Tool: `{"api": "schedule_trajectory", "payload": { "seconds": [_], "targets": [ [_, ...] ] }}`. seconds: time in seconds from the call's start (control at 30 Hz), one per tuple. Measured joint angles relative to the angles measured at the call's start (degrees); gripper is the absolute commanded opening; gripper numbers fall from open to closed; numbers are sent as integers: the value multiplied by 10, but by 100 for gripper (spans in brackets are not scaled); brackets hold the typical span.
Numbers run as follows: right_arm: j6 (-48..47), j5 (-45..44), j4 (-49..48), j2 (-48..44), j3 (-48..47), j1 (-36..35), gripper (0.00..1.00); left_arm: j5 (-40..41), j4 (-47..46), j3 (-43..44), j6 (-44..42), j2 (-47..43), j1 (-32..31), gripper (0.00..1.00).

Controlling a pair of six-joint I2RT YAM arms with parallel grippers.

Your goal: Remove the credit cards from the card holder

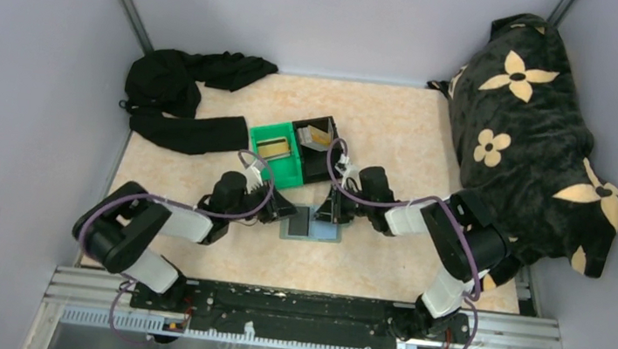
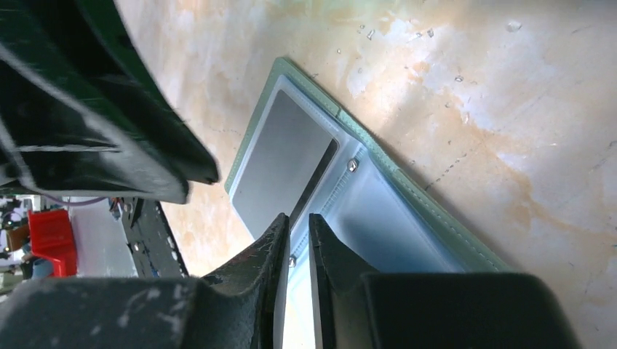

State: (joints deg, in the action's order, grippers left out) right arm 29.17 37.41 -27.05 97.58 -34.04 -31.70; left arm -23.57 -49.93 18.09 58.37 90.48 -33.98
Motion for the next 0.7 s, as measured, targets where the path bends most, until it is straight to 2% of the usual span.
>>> {"api": "schedule_trajectory", "payload": {
  "seconds": [0.17, 0.43, 0.7],
  "targets": [
    [10, 0, -12, 0, 0, 0, 11, 24, 88, 20, -47, -83, 0, 28],
    [19, -2, -22, 0, 3, 0, 9, 77, 194, 37, -80, -60, -7, 28],
    [19, -2, -21, 0, 3, 0, 9, 67, 161, 61, -72, -4, -20, 27]
  ]
}}
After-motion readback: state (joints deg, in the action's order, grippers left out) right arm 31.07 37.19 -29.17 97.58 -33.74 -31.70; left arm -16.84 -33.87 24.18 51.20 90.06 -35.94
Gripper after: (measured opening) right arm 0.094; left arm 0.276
